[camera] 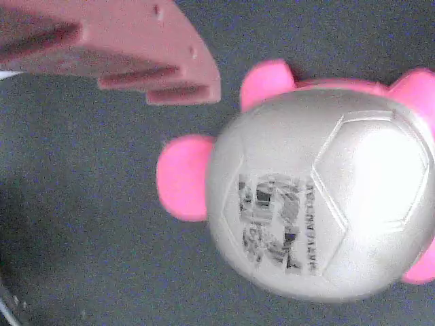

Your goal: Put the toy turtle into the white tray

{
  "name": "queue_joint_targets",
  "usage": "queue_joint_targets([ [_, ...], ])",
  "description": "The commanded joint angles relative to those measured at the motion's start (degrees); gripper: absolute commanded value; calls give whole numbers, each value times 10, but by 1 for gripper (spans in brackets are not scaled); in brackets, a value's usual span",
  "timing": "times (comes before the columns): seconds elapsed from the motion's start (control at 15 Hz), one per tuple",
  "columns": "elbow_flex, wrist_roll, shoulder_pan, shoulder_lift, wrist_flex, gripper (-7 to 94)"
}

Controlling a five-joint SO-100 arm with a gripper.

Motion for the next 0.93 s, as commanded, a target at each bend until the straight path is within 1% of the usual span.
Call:
queue_joint_targets([
  [0.0, -38, 0, 4, 19, 5, 59],
  [0.13, -45, 4, 0, 11, 5, 47],
  [0.2, -48, 6, -3, 9, 5, 39],
  [0.4, -54, 27, -6, 6, 5, 7],
  [0.47, -54, 32, -7, 6, 5, 0],
  [0.73, -58, 41, -5, 11, 7, 0],
  [0.87, -44, 48, -4, 47, 7, 0],
])
